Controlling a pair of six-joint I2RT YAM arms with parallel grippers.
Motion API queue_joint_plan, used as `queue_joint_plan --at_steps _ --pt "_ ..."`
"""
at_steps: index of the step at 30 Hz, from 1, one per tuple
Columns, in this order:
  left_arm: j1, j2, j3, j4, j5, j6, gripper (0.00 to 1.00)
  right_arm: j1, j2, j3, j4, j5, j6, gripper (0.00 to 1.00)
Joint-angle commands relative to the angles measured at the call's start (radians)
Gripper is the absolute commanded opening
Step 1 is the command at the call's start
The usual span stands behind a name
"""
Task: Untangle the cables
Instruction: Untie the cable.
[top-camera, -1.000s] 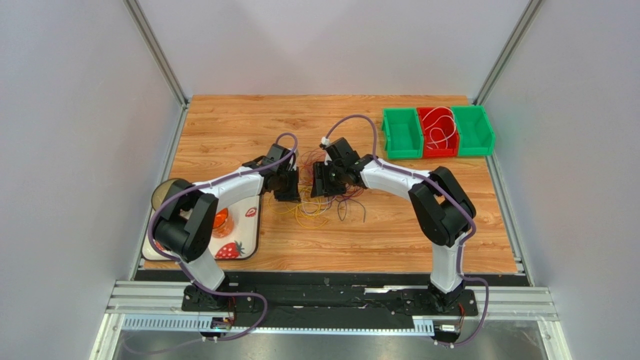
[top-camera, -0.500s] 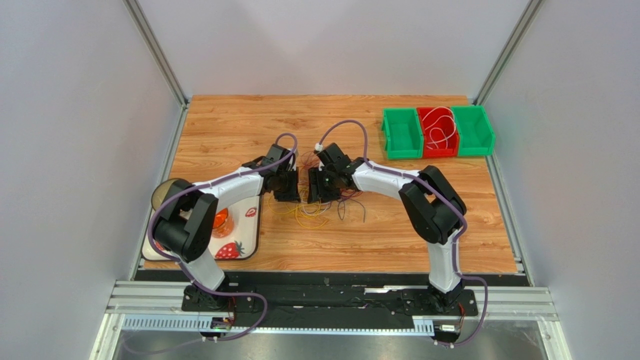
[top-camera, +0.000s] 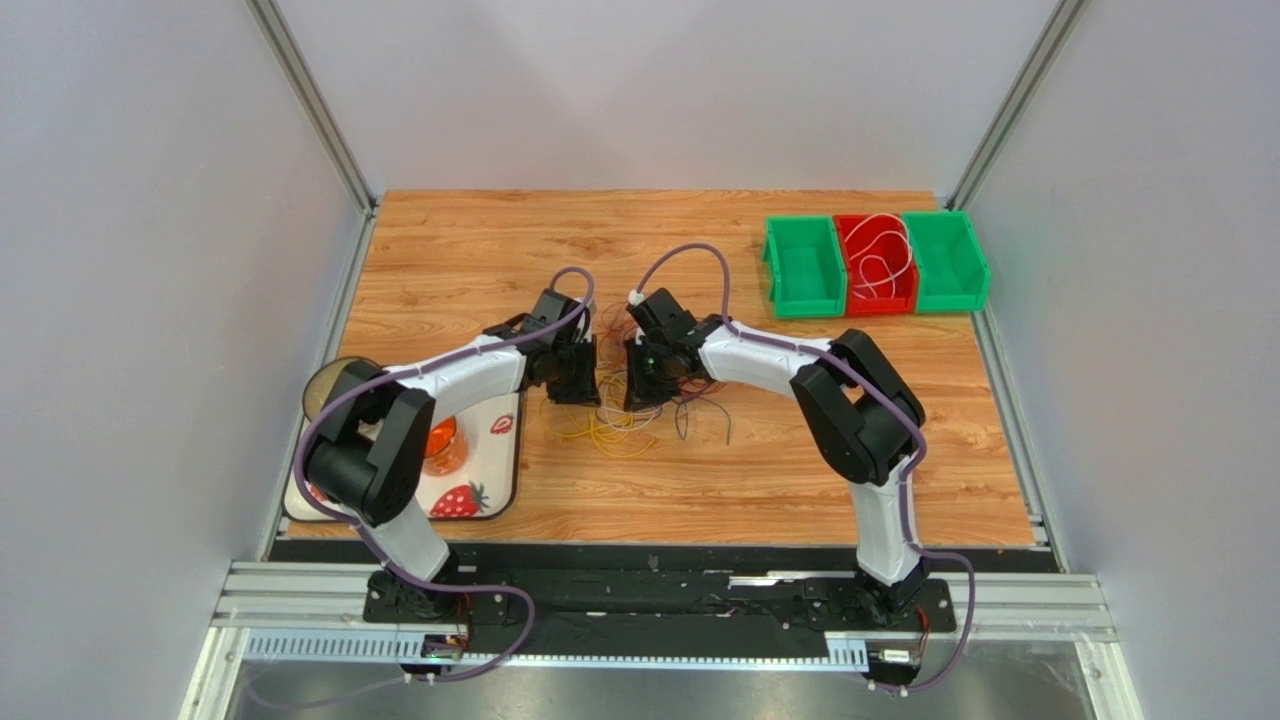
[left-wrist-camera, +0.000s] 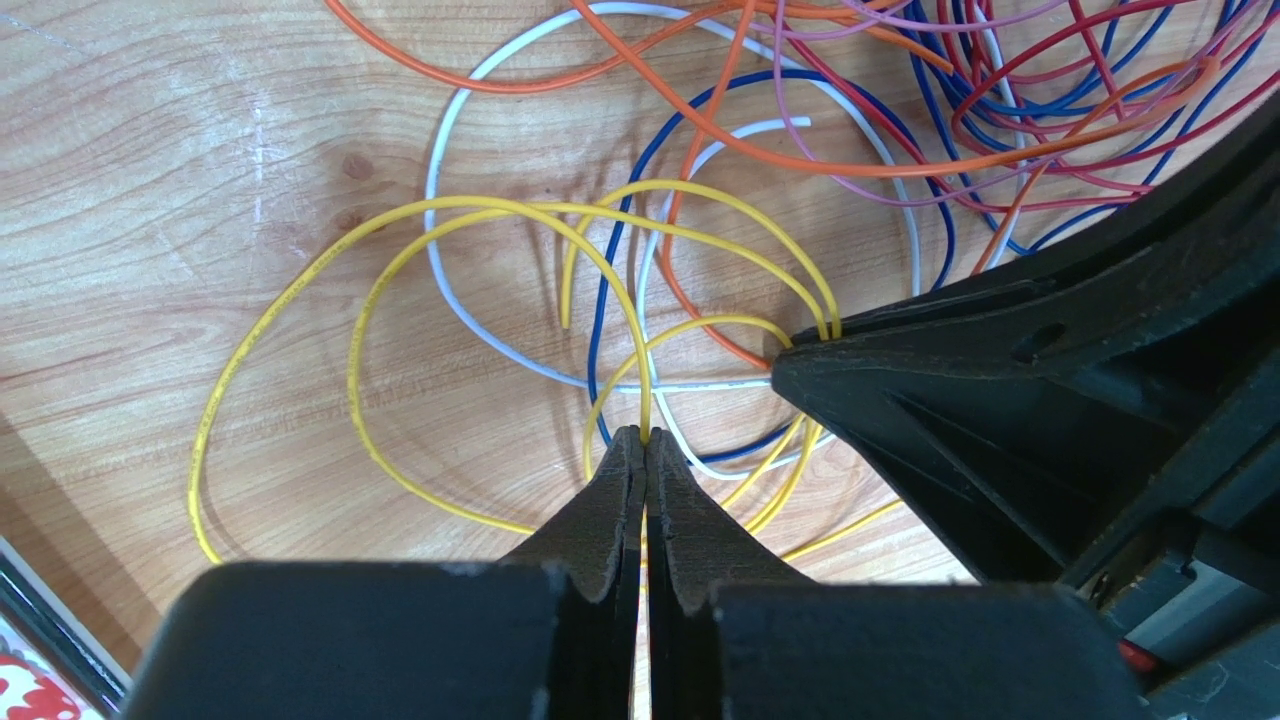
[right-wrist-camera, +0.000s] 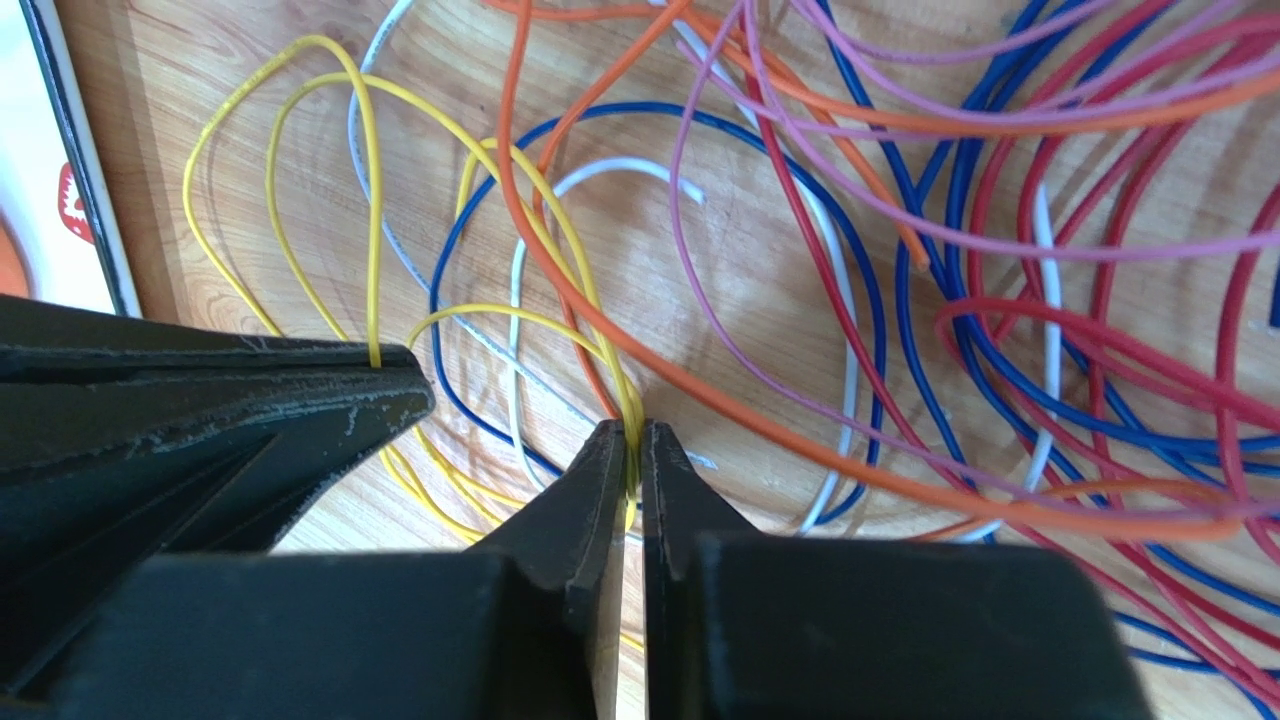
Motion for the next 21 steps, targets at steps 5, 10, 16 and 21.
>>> queue_joint_plan --at_steps 5,10,16,21 --pt "0.003 -0.040 -0.003 0.031 0.010 0.007 0.00 0.005 0.009 0.045 0.002 -0.027 0.024 0.00" --pt "-0.008 -0.100 -0.015 0.001 0.009 -0.015 0.00 0.007 -0.033 0.041 -0.010 -0.045 0.033 0.00" --pt "-0.013 -0.278 -0.018 -0.066 -0.023 -0.018 0.20 0.010 -0.179 0.013 -0.047 -0.036 0.043 0.00" --pt "-0.013 -0.408 0.006 -0.153 -0.039 -0.004 0.46 0.028 -0.300 0.019 -0.101 -0.010 0.046 0.00"
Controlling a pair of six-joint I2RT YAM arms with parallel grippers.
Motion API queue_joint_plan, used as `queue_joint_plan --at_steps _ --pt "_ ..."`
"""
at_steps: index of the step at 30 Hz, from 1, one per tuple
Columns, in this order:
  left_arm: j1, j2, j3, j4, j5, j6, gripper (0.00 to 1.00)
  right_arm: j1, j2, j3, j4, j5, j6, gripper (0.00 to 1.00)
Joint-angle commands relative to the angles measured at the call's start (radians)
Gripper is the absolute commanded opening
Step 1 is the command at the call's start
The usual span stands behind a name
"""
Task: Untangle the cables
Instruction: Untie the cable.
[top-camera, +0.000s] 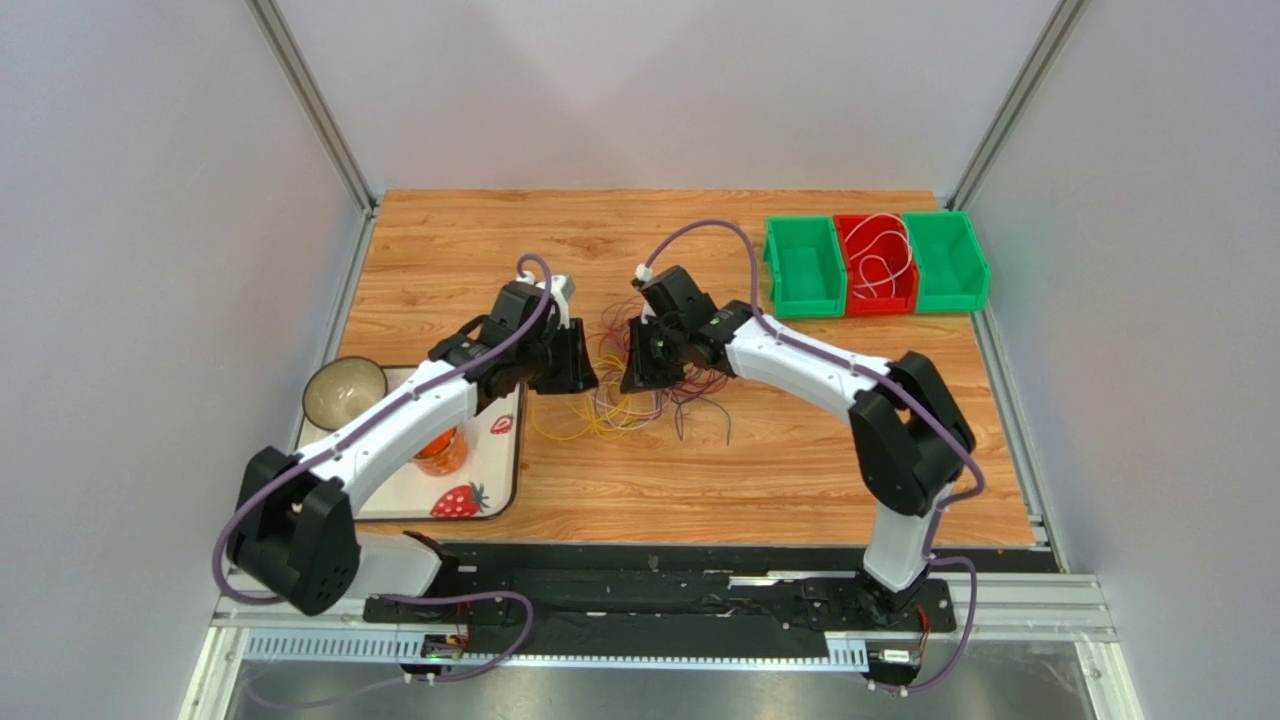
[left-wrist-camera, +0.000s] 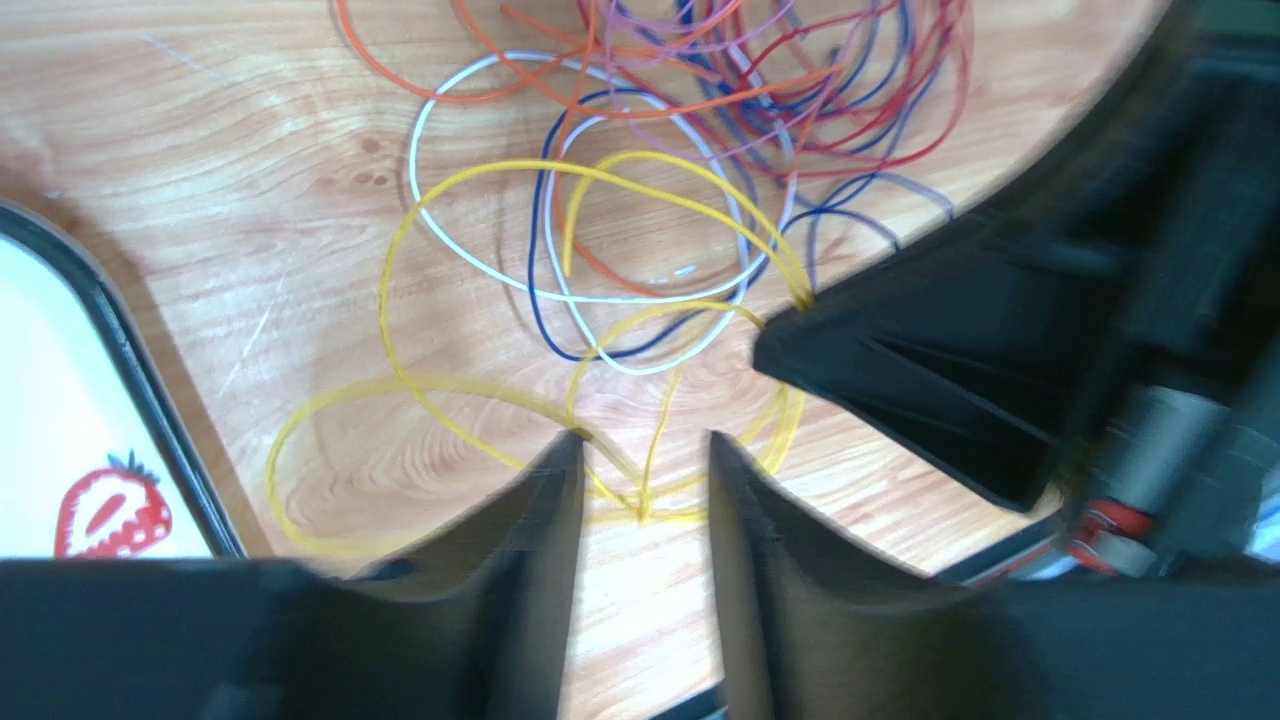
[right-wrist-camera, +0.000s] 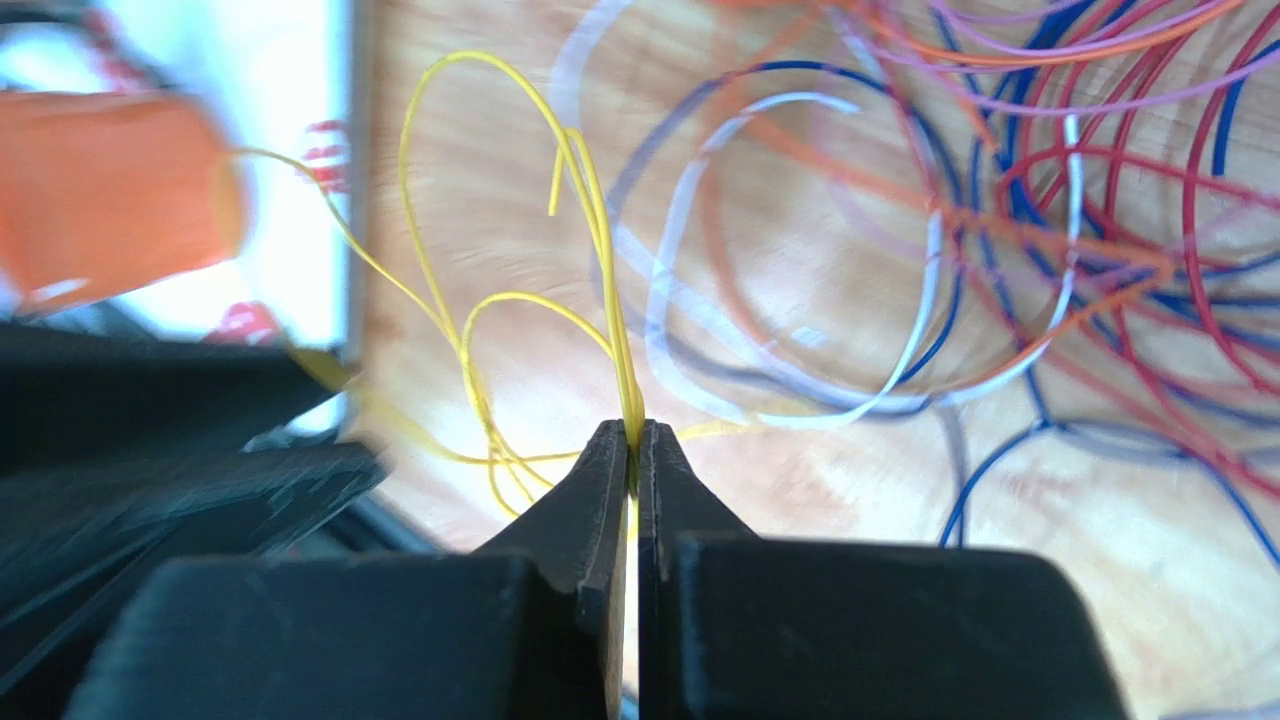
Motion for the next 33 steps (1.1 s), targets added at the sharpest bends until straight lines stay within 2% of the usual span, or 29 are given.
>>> queue_joint_plan --at_steps 1,2,8,21,28,33 --pt "-0.004 -0.116 0.040 -0.088 -0.019 0.008 0.50 0.022 -0.170 0.018 -0.036 0.018 0.019 0.00" --pt "-0.003 -0.139 0.040 -0.097 -0.024 0.007 0.56 0.023 -0.187 0.023 -0.049 0.021 0.019 0.00" --pt "-0.003 -0.324 0.099 -0.238 -0.097 0.018 0.63 0.034 -0.310 0.047 -0.116 0.073 0.015 0.00" --pt "-0.003 -0.562 0.068 -0.462 -0.166 0.031 0.64 0.023 -0.439 0.142 -0.222 0.234 -0.063 0.00" --pt "-0.003 -0.661 -0.004 -0.494 -0.176 0.042 0.65 -0.027 -0.464 0.268 -0.289 0.328 -0.115 0.00" --pt "-0.003 -0.710 -0.032 -0.484 -0.166 0.038 0.64 -0.059 -0.461 0.417 -0.339 0.385 -0.155 0.00"
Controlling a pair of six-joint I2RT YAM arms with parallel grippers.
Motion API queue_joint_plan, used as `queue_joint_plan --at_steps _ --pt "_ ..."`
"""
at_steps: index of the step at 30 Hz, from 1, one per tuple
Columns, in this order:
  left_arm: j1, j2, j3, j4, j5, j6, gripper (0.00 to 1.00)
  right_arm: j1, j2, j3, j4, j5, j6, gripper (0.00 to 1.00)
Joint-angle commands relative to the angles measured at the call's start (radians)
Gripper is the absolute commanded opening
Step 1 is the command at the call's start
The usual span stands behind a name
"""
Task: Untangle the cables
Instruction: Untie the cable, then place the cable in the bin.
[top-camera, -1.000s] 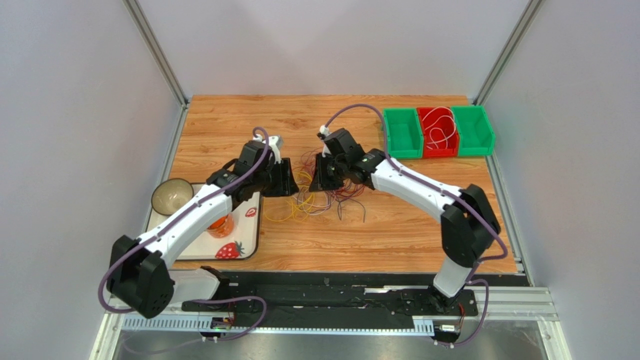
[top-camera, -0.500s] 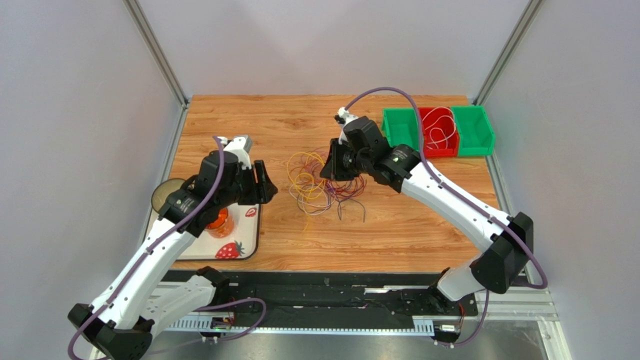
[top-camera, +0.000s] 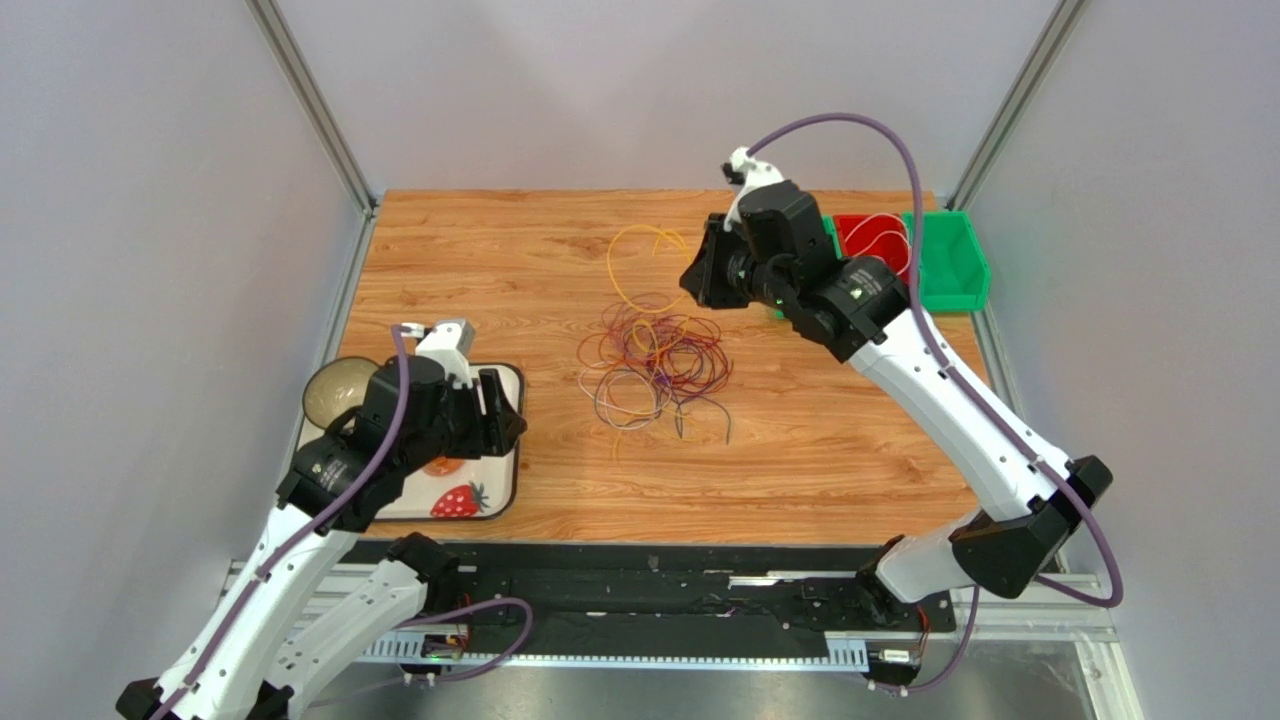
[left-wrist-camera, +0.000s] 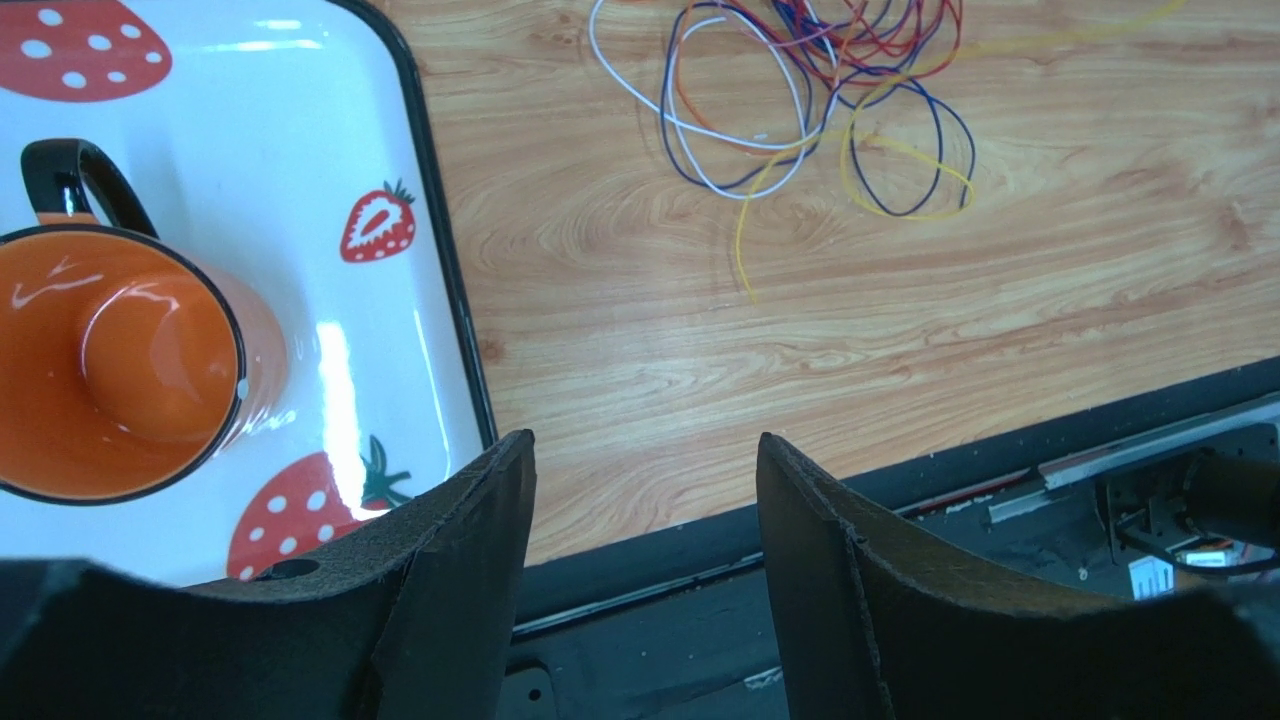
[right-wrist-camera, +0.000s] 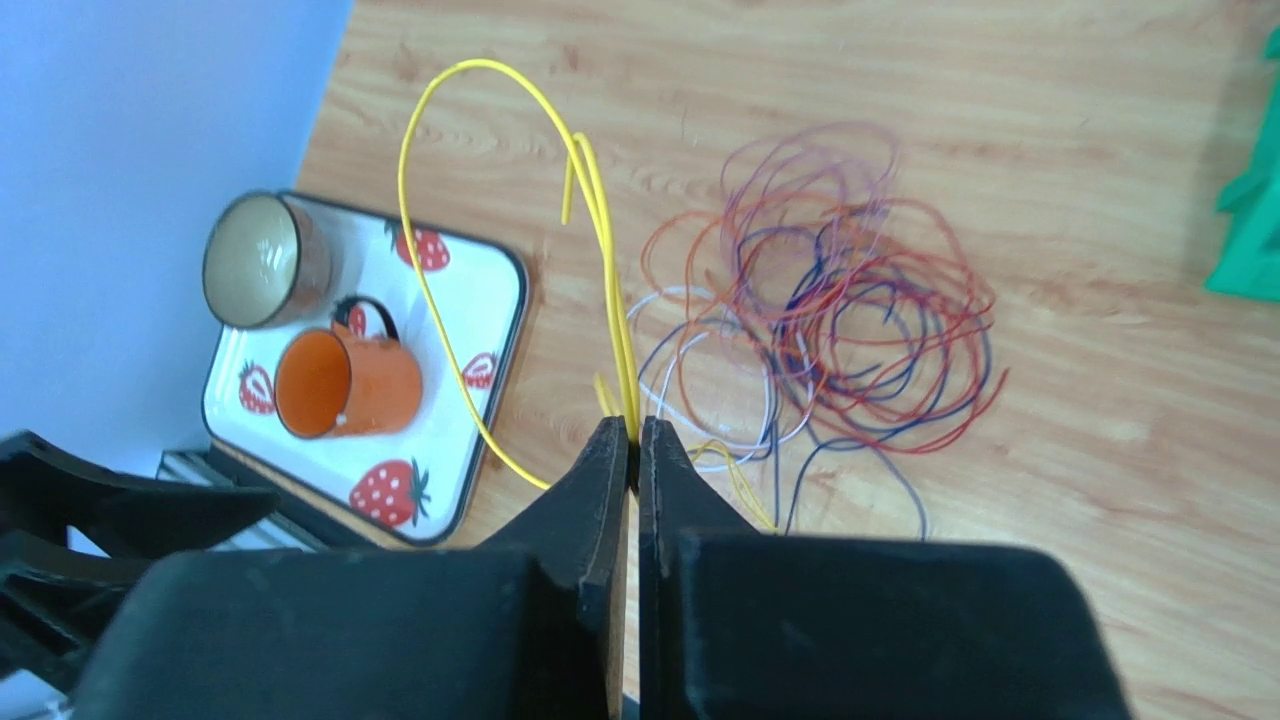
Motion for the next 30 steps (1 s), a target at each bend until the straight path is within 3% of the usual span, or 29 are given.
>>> queue_joint_plan --at_steps 1,14,30 --pt "-0.003 -0.032 -0.011 0.009 -0.004 0.019 0.64 -0.030 -0.044 0.147 -0.032 0.080 -0.062 0.00" --pt "-0.003 -0.043 -0.029 0.033 -0.038 0.016 0.62 -0.191 0.074 0.570 -0.015 0.127 -0.121 0.00" --pt "-0.003 -0.025 -0.031 0.034 -0.038 0.017 0.60 -0.518 0.157 0.560 0.143 -0.018 -0.082 0.00"
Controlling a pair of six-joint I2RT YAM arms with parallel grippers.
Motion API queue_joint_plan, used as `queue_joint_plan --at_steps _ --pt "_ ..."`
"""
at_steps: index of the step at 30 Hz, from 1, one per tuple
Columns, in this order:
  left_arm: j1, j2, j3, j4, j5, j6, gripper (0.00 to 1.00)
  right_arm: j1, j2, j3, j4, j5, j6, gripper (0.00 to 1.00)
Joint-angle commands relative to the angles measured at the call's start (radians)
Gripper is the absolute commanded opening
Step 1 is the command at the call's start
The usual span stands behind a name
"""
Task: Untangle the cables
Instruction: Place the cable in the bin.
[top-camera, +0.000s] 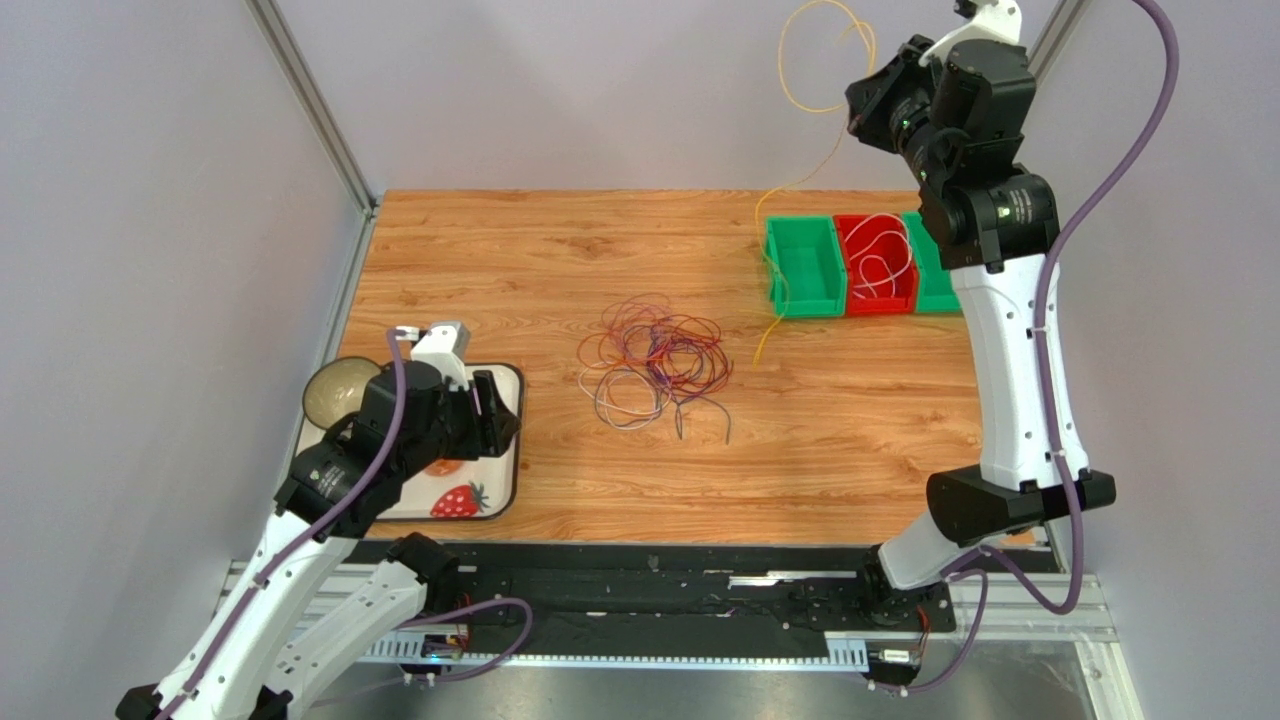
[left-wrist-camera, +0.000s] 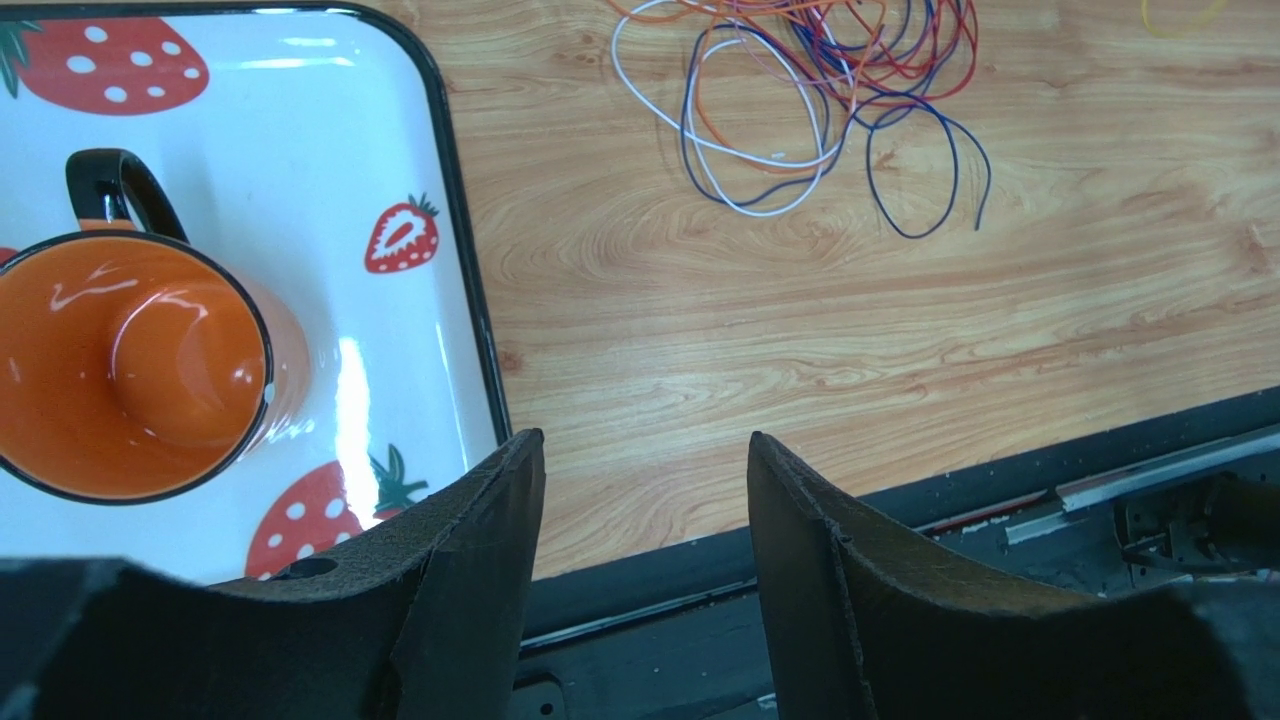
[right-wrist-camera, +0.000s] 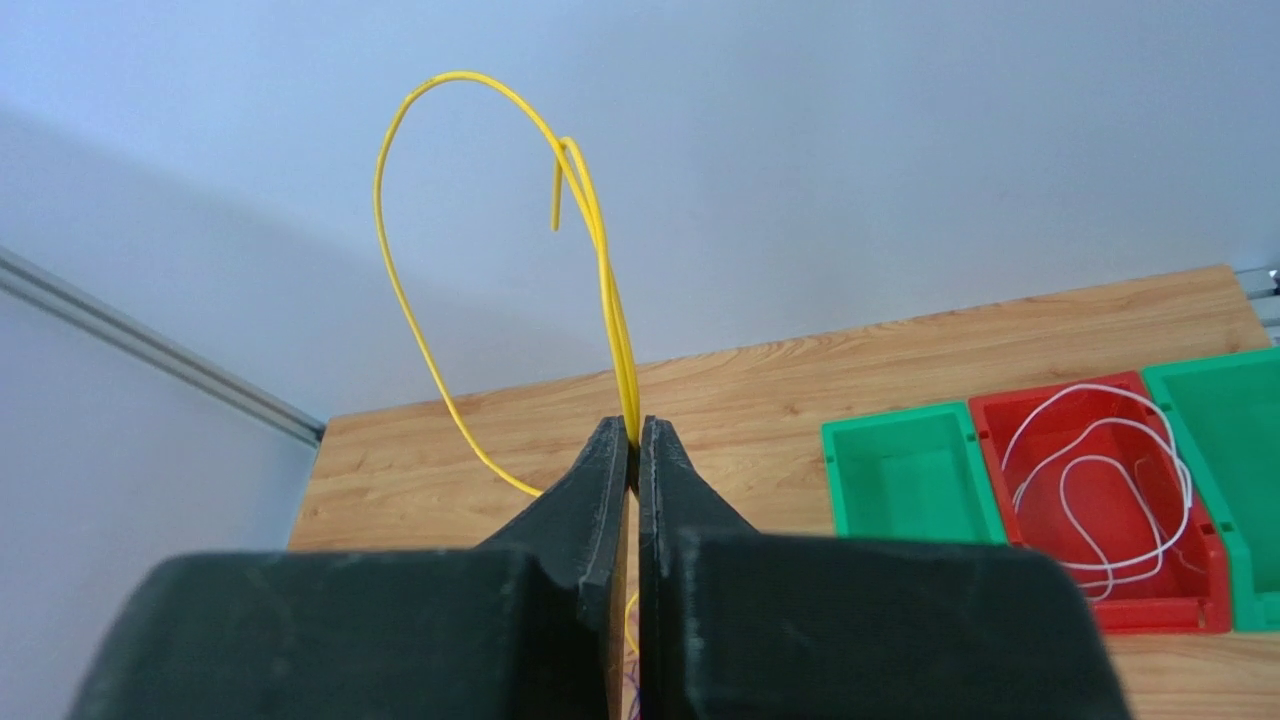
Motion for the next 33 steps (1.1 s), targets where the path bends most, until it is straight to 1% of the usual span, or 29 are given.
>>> queue_joint_plan --at_steps 1,5,6,14,16,17,20,24,28,30,33 --pt "-0.003 0.006 -0.008 0.024 -0.007 0.013 0.60 -0.057 0.023 0.020 0.113 -0.065 0.007 0.00" --pt "-0.003 0.009 -0.009 0.024 -0.013 0.012 0.59 -0.120 0.060 0.032 0.158 -0.097 0.020 0.00" --pt "-0.003 0.011 -0.009 0.024 -0.017 0.010 0.59 -0.130 0.085 0.040 0.167 -0.137 0.029 0.00" --pt "-0.003 0.034 -0.008 0.019 -0.025 0.009 0.58 -0.221 0.226 0.181 0.224 -0.218 0.047 0.00" --pt "-0.003 0.034 -0.008 0.018 -0.028 0.007 0.58 -0.224 0.264 0.204 0.245 -0.243 0.076 0.00" --pt "-0.003 0.035 -0.008 0.018 -0.030 0.007 0.58 -0.262 0.276 0.228 0.255 -0.267 0.084 0.00" --pt "-0.003 0.040 -0.008 0.018 -0.031 0.006 0.58 -0.273 0.304 0.253 0.293 -0.297 0.087 0.00" --pt "-0.003 0.046 -0.008 0.015 -0.036 0.004 0.58 -0.276 0.307 0.255 0.377 -0.320 0.067 0.00" --pt "-0.003 0.051 -0.006 0.013 -0.037 0.004 0.57 -0.281 0.300 0.261 0.405 -0.309 0.035 0.00" --pt "-0.003 0.052 -0.008 0.013 -0.039 0.001 0.57 -0.296 0.289 0.264 0.423 -0.312 0.053 0.00" --pt "-0.003 0.054 -0.008 0.013 -0.040 0.002 0.57 -0.304 0.274 0.244 0.445 -0.326 0.038 0.00"
